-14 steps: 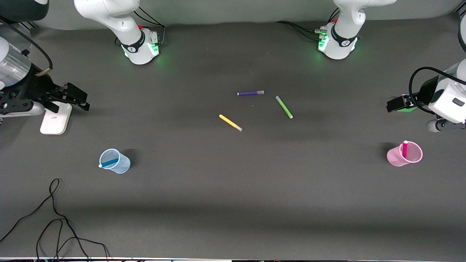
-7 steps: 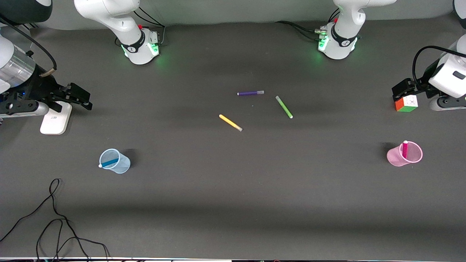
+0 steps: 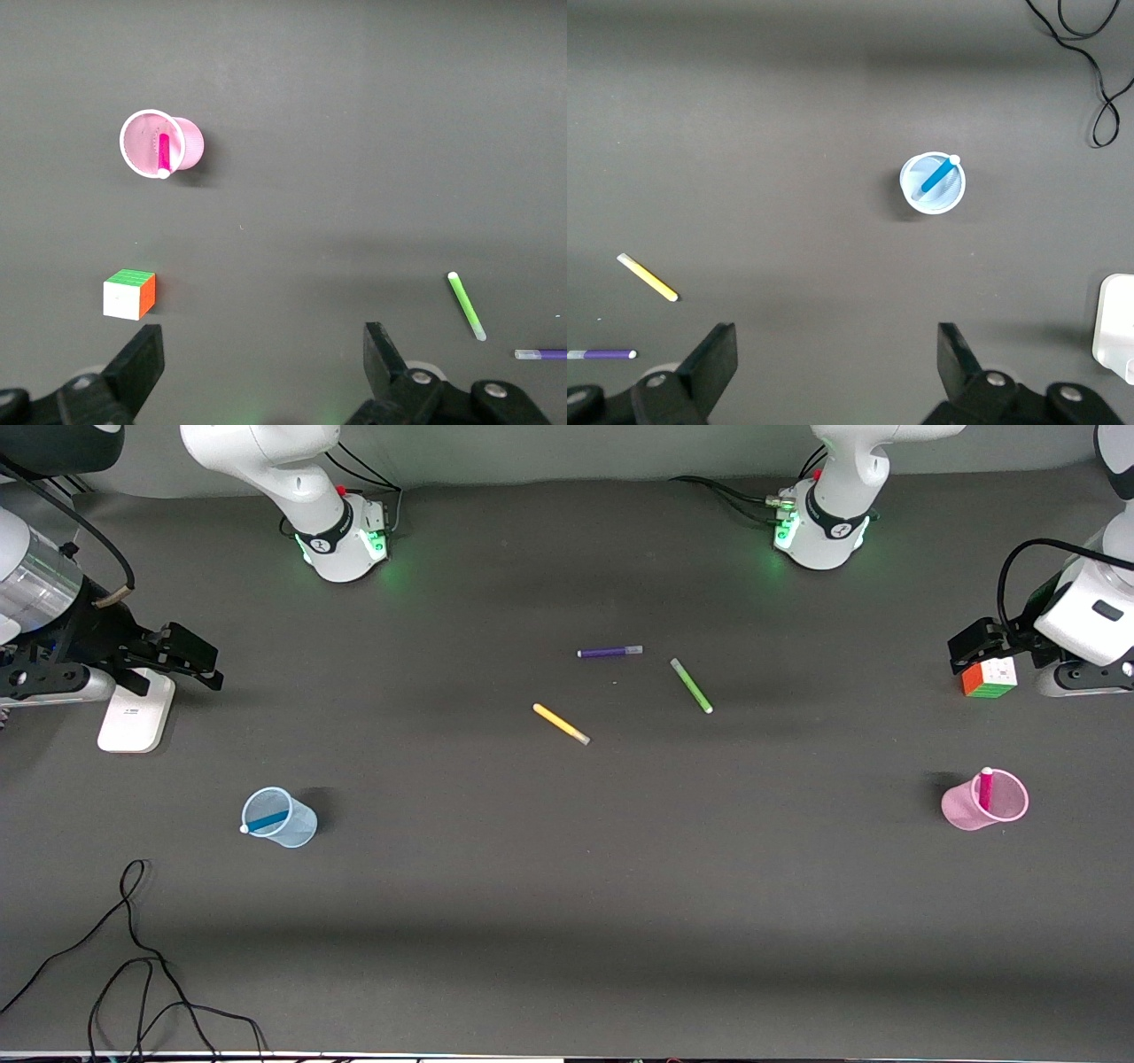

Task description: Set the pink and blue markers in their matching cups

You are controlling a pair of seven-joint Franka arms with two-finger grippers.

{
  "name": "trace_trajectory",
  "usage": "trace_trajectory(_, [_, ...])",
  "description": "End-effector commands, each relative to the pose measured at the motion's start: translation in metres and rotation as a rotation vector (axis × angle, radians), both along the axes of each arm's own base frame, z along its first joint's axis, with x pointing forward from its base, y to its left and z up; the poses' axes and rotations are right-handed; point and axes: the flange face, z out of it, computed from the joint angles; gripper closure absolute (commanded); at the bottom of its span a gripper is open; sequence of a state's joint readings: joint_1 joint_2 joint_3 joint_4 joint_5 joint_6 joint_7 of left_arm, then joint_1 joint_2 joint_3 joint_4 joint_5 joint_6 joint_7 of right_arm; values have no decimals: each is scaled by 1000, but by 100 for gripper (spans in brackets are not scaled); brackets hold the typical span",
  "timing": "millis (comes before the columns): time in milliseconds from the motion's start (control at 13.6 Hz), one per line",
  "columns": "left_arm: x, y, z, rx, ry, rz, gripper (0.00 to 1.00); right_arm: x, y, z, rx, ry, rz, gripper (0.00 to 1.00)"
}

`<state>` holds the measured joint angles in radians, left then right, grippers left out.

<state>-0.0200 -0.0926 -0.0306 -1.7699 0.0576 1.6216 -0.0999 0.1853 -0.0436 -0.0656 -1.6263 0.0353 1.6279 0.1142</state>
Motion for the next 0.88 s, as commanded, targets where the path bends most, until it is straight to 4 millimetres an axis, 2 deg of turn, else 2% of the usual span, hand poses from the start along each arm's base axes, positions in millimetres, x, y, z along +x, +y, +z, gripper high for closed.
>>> trace_trajectory(0, [1, -1, 9, 14, -3, 0, 0, -18, 10, 15, 45, 3, -76, 0])
trace_trajectory(147, [2, -1, 11, 13, -16, -6, 0, -20, 13, 15, 70, 21, -75, 0])
trace_trajectory(513, [8, -1, 11, 10, -33, -5, 0, -14, -2, 3, -3, 39, -46, 0])
trace_trajectory(807, [8, 3, 12, 9, -33, -5, 0, -15, -3, 0, -4, 50, -45, 0])
